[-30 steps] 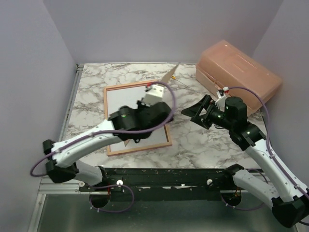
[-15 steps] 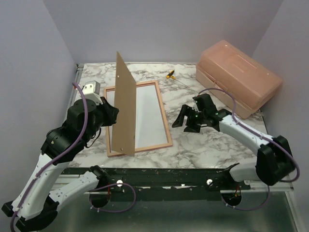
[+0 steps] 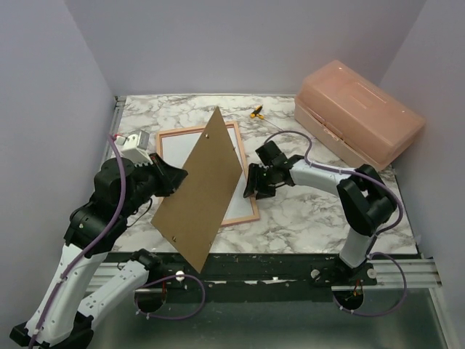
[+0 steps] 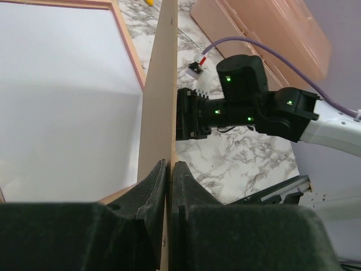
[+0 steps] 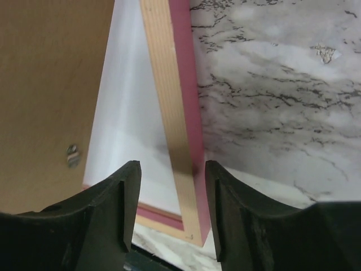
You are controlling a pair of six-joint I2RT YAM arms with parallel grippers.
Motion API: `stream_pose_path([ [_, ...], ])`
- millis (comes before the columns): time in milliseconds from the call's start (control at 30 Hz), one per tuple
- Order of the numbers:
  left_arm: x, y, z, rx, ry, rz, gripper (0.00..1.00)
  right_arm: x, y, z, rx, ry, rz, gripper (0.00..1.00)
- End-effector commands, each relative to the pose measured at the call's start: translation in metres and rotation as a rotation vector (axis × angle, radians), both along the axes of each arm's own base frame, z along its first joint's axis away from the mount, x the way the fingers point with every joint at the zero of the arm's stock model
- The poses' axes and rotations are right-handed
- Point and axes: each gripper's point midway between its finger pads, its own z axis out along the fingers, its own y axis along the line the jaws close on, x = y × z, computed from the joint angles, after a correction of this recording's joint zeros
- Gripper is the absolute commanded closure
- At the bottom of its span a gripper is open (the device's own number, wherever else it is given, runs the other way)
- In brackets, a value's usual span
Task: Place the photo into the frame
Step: Adjust the photo frame at the center of the board.
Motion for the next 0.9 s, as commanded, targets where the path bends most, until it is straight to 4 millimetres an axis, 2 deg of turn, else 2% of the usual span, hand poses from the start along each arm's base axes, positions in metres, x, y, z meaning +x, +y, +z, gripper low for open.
stream_pose_path([
  [0,-0.006,-0.006,0.035,-0.090,-0.093,-0.042,1.00,0.007,-0.001,-0.024,-0.111,-0.030,-0.003,0.49],
  [67,-0.005,-0.007,0.027,-0.086,-0.081,-0.045,1.00,0.005,-0.009,-0.035,-0.158,-0.019,-0.027,0.59],
  [100,-0.005,-0.008,0.024,-0.090,-0.075,-0.051,1.00,0.004,-0.013,-0.039,-0.174,-0.024,-0.039,0.69],
  [200,-0.004,-0.014,0.017,-0.113,-0.065,-0.075,1.00,0.000,-0.031,-0.046,-0.236,-0.032,-0.083,0.87],
  [333,-0.004,-0.016,0.011,-0.128,-0.052,-0.088,1.00,-0.010,-0.052,-0.041,-0.287,-0.046,-0.110,0.98],
  [467,-0.005,-0.017,-0.001,-0.137,-0.023,-0.094,1.00,-0.031,-0.066,-0.035,-0.280,-0.029,-0.123,1.00],
  [633,-0.006,-0.019,-0.037,-0.129,0.052,-0.098,1.00,-0.060,-0.090,-0.029,-0.289,-0.003,-0.152,1.00],
  [733,-0.007,-0.021,-0.064,-0.126,0.107,-0.100,1.00,-0.066,-0.100,-0.018,-0.287,-0.030,-0.183,0.96],
  [867,-0.012,-0.025,-0.101,-0.138,0.189,-0.111,1.00,-0.062,-0.099,-0.007,-0.268,-0.062,-0.191,0.91],
])
